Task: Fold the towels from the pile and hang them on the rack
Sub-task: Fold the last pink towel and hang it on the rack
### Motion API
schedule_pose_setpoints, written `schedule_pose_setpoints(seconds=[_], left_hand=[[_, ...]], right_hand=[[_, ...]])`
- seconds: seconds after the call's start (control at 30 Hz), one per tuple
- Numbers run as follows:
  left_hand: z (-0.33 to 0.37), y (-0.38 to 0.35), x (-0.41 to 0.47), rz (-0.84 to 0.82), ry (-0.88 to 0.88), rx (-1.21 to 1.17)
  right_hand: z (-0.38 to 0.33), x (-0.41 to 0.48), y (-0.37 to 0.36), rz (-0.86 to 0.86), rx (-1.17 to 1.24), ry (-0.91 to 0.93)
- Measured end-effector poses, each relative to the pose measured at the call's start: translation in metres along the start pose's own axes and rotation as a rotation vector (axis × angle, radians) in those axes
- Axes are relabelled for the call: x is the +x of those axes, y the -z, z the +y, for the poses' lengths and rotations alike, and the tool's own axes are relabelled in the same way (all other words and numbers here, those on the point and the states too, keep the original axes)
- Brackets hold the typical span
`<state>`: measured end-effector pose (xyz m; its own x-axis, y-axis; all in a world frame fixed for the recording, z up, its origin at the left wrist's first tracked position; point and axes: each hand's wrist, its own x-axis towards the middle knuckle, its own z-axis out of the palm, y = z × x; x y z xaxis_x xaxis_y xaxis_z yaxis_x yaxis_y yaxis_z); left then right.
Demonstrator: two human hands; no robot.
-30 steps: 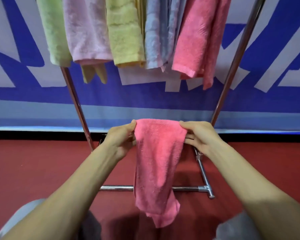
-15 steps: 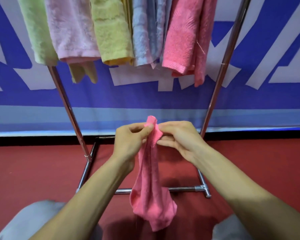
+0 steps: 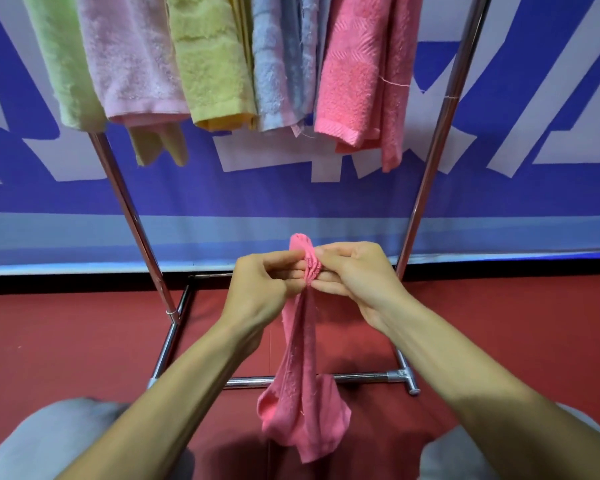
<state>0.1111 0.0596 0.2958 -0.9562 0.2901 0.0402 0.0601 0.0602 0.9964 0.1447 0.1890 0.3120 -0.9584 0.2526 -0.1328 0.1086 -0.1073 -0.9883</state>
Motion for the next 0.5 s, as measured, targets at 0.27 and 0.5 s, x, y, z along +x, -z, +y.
schedule_pose_setpoints(seconds=[0.27, 0.5], left_hand=[[0.008, 0.007, -0.01, 0.025, -0.016, 0.001], [0.019, 0.024, -0.004, -0.039, 0.044, -0.044]], right_hand=[[-0.005, -0.005, 0.0, 0.021, -0.203, 0.136], [-0.013, -0.005, 0.007, -0.08, -0.196, 0.135]])
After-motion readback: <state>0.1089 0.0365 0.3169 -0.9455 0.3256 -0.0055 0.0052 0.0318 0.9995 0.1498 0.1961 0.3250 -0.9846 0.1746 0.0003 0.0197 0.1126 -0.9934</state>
